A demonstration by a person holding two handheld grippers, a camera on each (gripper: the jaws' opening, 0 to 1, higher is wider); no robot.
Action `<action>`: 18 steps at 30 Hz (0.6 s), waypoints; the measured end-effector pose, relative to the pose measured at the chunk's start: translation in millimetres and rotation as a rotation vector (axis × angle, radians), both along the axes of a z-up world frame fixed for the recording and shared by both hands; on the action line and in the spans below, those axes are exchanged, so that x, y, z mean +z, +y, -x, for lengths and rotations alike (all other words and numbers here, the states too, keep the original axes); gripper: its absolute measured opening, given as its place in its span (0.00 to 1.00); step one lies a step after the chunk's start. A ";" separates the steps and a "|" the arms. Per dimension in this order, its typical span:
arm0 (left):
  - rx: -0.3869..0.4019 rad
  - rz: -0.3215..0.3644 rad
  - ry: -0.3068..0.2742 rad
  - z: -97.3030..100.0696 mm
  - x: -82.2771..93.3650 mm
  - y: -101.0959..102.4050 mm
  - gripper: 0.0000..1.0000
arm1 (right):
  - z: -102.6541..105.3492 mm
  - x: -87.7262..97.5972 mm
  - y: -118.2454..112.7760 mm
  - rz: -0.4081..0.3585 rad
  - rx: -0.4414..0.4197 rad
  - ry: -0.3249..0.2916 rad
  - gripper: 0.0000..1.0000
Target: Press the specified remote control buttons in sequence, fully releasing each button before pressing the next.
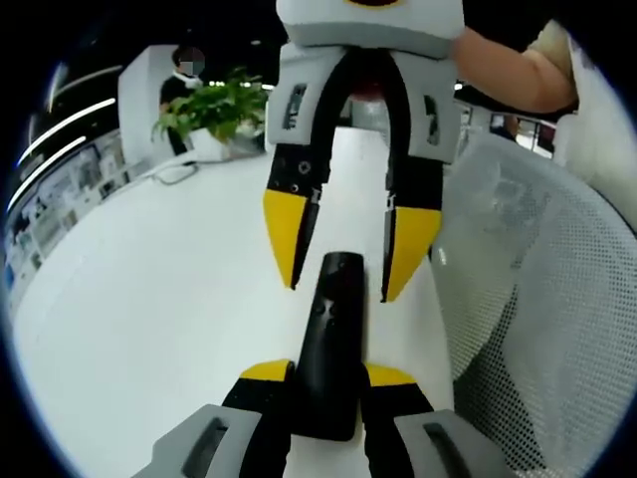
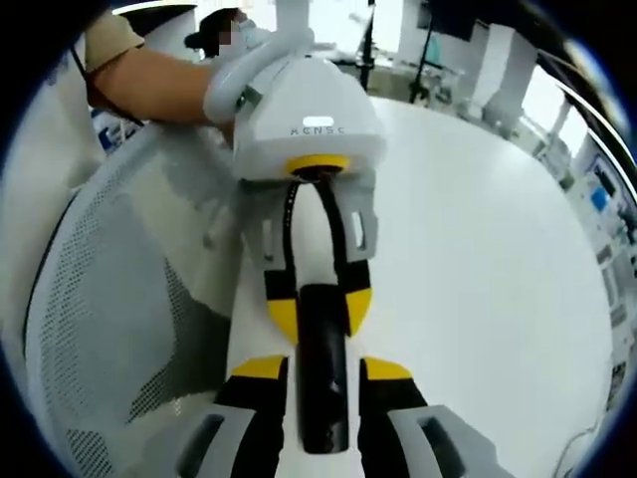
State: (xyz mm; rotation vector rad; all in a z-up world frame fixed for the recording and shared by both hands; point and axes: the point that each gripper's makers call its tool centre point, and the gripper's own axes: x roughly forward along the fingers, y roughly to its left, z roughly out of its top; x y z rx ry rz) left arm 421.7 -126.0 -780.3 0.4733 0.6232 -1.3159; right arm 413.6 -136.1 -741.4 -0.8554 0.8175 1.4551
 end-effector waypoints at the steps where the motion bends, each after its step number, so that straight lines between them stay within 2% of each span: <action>1: -0.002 -0.001 -0.002 -0.2 -0.2 0.1 0.25 | 0.6 -0.2 -0.7 0.000 0.000 0.002 0.27; 18: 0.000 0.002 -0.001 -0.9 0.8 0.0 0.26 | 1.8 -9.7 -20.4 0.014 -0.032 0.015 0.33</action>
